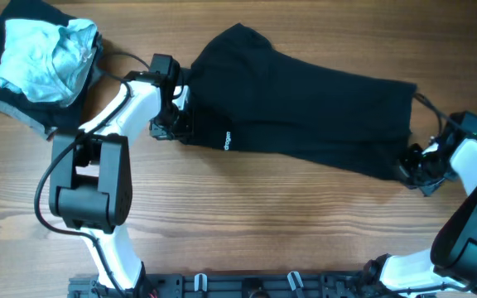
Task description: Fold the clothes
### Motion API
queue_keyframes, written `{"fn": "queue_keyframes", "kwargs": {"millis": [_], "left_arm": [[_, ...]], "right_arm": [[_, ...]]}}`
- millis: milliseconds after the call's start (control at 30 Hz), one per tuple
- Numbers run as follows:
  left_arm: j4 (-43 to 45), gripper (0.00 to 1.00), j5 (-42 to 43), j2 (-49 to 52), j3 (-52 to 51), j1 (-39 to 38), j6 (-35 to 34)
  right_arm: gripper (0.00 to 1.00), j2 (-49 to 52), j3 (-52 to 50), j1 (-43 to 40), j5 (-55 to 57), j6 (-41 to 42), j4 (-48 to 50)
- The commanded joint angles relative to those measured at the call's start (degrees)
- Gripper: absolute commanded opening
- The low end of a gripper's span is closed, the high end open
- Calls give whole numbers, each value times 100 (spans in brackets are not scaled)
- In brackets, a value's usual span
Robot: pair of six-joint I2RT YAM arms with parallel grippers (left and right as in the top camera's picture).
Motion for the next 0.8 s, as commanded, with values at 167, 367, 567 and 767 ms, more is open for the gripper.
{"fn": "queue_keyframes", "kwargs": {"millis": [167,367,567,767], "left_arm": [[-155,4,-118,-662,516,203,-55],[-212,64,-114,-662,516,203,-52],[31,66,643,-662,516,175,356],[-66,52,706,-901,778,90,400]], "right_arm": [[4,11,861,-68,1545,254,-1231],[60,11,863,-68,1628,249,-1119],[60,9,905,-68,372,-614,-643],[54,-20,1150,-57,-2293,-1996,337]]}}
